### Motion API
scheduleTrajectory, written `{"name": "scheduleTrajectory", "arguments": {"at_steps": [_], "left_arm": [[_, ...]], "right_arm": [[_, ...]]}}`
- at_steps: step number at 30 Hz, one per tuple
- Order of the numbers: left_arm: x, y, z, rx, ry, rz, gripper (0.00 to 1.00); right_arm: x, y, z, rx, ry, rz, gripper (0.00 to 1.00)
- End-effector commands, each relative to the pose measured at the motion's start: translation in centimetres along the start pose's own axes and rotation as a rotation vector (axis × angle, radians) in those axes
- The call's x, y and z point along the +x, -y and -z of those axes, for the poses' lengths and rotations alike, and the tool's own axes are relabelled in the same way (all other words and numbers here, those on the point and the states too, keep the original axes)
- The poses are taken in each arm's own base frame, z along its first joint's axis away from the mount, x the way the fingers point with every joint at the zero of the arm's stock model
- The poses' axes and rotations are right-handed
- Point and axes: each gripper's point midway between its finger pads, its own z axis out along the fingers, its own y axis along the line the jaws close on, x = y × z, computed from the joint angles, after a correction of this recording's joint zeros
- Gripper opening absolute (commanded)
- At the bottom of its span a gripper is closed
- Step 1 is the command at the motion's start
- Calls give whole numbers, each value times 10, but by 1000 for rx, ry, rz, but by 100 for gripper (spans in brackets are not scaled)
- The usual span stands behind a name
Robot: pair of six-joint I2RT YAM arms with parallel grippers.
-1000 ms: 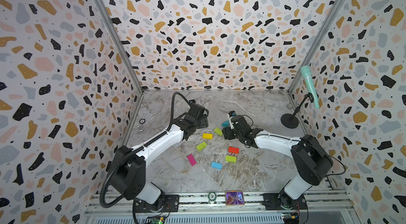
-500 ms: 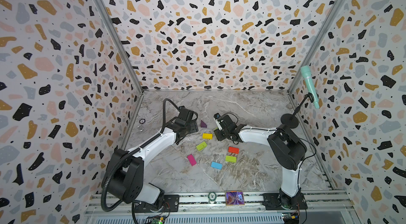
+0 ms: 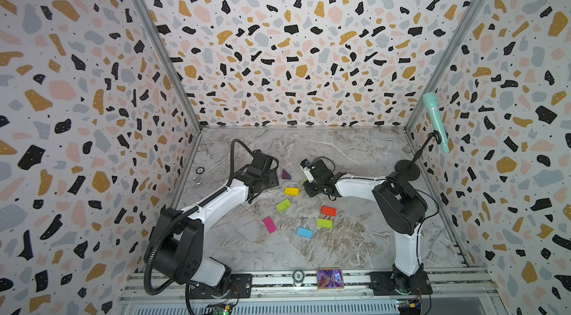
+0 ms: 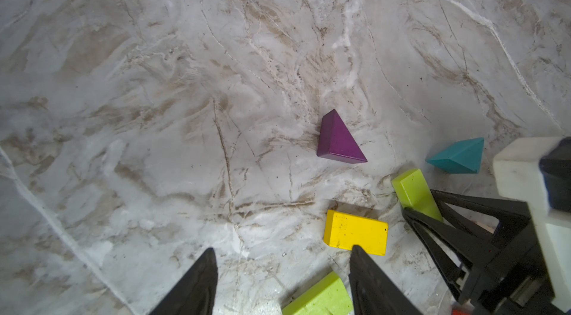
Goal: Assemble a carrot with building blocks
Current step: Pick up the building block from the center of the board, then place the building block at the center of the board.
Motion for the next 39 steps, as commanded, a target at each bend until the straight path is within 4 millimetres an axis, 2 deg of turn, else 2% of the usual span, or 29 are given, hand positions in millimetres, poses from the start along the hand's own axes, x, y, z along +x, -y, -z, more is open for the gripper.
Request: {"name": "scheduleTrajectory", "arguments": {"at_steps": [1, 3, 8, 16, 24, 26, 31, 39], "left_arm": [[1, 2, -4, 11, -7, -20, 68], [2, 3, -4, 18, -15, -31, 67], [5, 5, -7, 33, -24, -52, 67], [10, 7, -12, 48, -36, -43, 67], [11, 8, -13, 59, -36, -33, 67], [11, 8, -13, 63, -35, -29, 67], [14, 9, -13, 74, -35, -19, 66], [18, 9, -16, 79, -39, -16, 67]], "right_arm": [[-6, -5, 9, -35, 13, 36, 31], [-3, -7, 12, -44, 8, 51, 28], [6, -11, 28, -67, 20, 79, 28], [16, -32, 44, -83, 22, 170, 28], [13, -35, 36, -81, 20, 172, 31], [15, -34, 34, -72, 10, 171, 35], [18, -29, 38, -48, 7, 157, 57], [38, -15, 47, 16, -30, 93, 61]]}}
